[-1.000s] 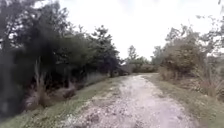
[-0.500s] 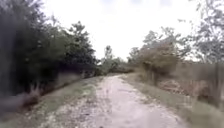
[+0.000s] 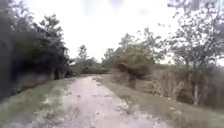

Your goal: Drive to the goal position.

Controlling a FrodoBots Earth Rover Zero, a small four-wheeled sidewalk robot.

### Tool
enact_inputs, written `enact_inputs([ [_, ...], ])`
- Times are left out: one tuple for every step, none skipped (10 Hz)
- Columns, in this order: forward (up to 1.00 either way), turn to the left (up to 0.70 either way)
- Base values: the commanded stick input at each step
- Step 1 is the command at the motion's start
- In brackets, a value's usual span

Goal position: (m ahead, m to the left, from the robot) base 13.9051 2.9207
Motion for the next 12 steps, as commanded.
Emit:
enact_inputs([
  [1.0, 0.0],
  [1.0, 0.16],
  [1.0, 0.29],
  [1.0, 0.4],
  [1.0, 0.23],
  [1.0, 0.0],
  [1.0, 0.0],
  [0.99, 0.0],
  [0.99, 0.07],
  [1.0, 0.26],
  [1.0, 0.4],
  [1.0, 0.27],
])
